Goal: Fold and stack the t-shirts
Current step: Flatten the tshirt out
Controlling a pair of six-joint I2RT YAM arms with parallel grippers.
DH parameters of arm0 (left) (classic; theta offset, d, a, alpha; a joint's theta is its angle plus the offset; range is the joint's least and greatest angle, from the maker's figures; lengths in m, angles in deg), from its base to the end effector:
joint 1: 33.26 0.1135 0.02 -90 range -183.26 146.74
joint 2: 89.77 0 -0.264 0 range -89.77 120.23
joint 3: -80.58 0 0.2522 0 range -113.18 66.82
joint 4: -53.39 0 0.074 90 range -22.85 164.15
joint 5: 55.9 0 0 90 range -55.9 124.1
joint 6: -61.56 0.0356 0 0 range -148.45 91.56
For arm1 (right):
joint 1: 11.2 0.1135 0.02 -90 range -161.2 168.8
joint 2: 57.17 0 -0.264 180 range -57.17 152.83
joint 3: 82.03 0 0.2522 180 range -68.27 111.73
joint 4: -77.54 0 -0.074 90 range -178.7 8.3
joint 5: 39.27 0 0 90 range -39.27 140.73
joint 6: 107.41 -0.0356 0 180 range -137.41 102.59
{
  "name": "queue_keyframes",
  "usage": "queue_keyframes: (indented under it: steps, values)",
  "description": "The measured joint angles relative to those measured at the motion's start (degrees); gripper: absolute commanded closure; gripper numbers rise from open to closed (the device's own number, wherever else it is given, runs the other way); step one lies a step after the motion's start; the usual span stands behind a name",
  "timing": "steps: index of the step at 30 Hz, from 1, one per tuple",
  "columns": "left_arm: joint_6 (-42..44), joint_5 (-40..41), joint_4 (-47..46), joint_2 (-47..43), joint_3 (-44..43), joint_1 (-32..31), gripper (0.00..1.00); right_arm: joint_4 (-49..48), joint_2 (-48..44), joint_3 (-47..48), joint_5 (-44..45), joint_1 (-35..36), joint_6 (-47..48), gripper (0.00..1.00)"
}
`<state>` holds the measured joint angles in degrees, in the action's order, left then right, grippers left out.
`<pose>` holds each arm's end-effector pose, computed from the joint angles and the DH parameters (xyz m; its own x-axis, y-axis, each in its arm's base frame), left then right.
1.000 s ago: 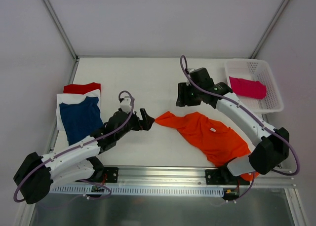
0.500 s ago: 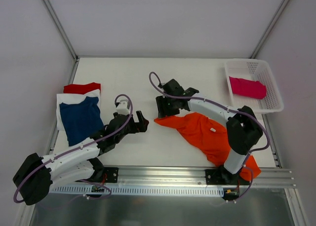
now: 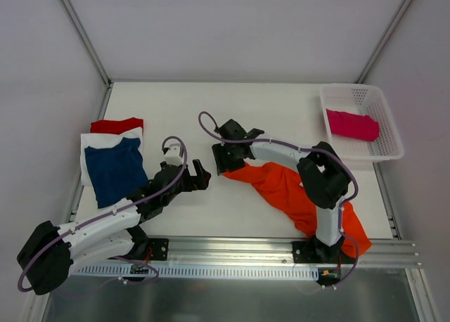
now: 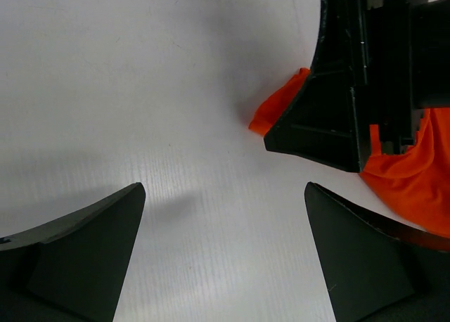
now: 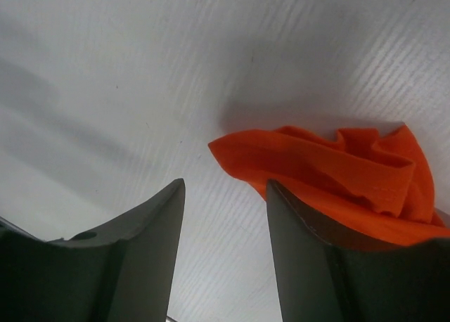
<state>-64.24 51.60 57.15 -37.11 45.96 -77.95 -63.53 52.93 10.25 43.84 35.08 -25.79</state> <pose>0.1496 -0.1330 0.2052 -0.4904 -0.2996 -0.8184 0.2286 0.8619 -0.4526 0.2808 0.2998 0.1928 -0.6830 -0.5049 -0.5278 -0.6706 0.7199 0.1792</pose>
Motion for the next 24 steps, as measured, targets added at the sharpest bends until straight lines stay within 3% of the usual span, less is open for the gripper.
queue_keyframes:
  steps: [9,24]
  values:
    - [0.39,0.04,0.0,-3.56,1.86,0.0,0.01,-0.13,4.59,5.09,-1.16,0.15,0.09,0.47]
    - [0.52,0.15,0.0,-4.26,2.1,0.0,0.01,1.53,4.92,5.35,0.0,0.72,1.4,0.48]
